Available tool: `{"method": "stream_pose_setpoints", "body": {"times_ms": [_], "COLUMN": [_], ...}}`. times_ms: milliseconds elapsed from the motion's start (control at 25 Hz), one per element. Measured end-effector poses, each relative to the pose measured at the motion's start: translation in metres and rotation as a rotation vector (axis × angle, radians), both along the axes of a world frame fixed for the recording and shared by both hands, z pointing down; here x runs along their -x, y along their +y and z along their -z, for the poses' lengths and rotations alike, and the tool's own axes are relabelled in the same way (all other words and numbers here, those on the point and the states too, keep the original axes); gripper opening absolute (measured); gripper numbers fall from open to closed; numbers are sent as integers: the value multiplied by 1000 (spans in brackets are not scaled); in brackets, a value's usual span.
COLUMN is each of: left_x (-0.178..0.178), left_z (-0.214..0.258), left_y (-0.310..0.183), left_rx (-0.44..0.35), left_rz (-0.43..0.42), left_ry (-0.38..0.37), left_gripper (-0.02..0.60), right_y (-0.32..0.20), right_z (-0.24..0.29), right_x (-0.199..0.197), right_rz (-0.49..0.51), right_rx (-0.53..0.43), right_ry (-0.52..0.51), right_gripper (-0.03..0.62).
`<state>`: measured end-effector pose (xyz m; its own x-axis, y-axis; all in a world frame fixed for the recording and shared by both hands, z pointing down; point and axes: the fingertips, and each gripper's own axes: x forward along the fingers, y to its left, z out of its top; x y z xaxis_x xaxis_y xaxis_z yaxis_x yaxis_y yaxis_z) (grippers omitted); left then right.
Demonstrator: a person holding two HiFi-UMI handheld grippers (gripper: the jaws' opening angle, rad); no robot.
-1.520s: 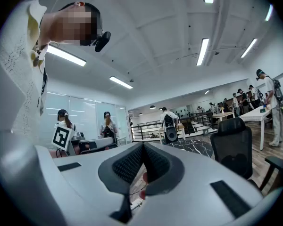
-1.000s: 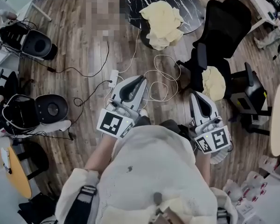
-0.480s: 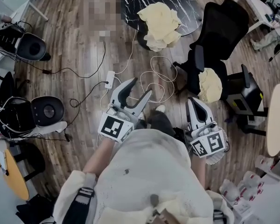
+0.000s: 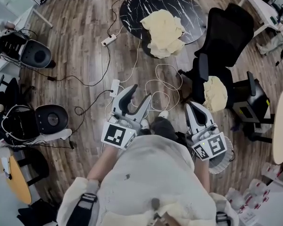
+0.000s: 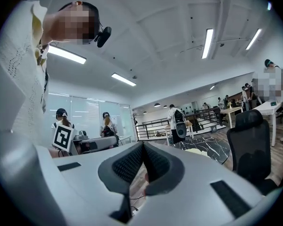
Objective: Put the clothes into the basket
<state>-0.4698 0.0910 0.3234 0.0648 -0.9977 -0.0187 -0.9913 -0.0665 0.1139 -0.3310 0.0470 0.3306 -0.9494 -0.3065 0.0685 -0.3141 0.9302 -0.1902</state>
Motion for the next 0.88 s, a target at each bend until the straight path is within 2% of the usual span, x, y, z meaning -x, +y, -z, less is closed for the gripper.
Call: {"method": "stream_pose_setpoints", "body": {"times_ms": [200, 520, 720, 880], "left_x": [5, 11, 12, 4], "left_z": [-8, -6, 8, -1], "left_y": [-30, -95, -143, -164], "left_rx": [20, 34, 26, 46], "left_rz": [7, 3, 17, 22], "left_ry": [-11, 112, 49, 67], "left_gripper": [222, 227, 231, 233], "right_y": [-29, -100, -149, -171], "right_z": [-4, 5, 12, 14], "right_x": [15, 25, 32, 26], "right_rz": [43, 74, 112, 137], "right_rx": [7, 16, -2, -29], "right_ry": [0, -1, 3, 12], "right_gripper": [8, 8, 8, 8]}}
